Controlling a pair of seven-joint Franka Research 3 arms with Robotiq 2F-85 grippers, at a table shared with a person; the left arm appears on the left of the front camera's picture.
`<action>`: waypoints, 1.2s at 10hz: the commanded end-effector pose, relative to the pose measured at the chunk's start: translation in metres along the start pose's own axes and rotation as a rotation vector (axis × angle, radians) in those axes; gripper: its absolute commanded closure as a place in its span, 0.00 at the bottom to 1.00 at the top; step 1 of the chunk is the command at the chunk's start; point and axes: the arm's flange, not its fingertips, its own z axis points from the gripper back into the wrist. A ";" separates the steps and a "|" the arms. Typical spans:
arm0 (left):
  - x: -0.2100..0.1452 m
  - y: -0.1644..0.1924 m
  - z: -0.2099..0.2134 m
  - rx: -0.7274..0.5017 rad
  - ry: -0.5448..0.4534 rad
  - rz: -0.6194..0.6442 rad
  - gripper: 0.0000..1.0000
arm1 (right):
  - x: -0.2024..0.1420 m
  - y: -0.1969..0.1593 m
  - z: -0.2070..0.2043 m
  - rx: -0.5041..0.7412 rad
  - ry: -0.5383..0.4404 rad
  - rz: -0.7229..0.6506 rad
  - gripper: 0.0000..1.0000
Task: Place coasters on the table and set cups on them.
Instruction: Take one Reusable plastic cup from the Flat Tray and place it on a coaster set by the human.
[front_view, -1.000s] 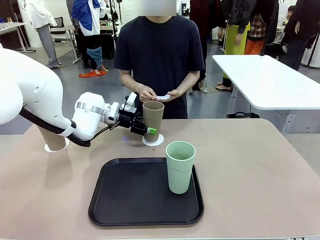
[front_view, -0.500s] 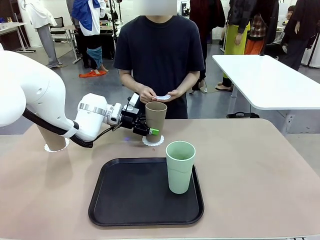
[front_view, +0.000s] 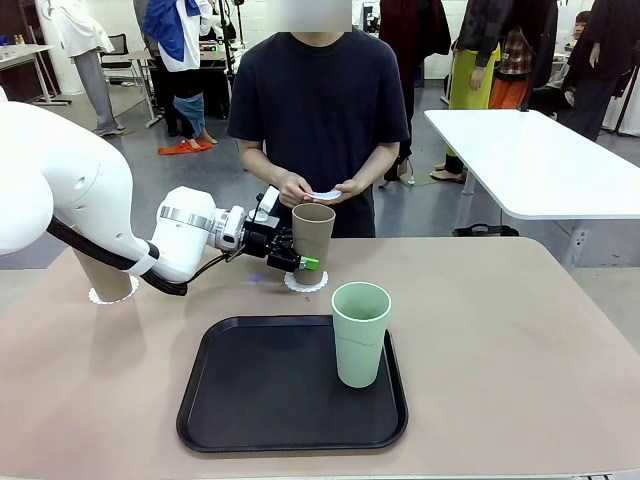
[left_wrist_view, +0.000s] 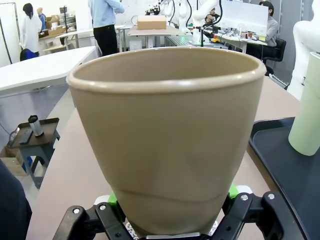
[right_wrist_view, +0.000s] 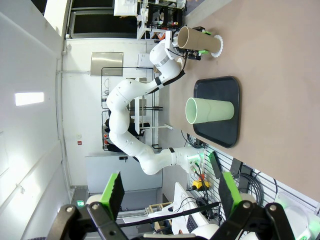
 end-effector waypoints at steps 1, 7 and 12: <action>0.001 0.008 -0.002 -0.022 0.016 0.011 0.17 | 0.000 -0.001 -0.001 0.004 -0.005 0.012 0.00; -0.002 0.007 0.001 -0.027 0.009 0.024 0.09 | 0.000 -0.001 -0.001 0.004 -0.005 0.012 0.00; -0.002 0.006 0.003 -0.027 0.004 0.026 0.00 | 0.000 -0.001 -0.001 0.004 -0.005 0.012 0.00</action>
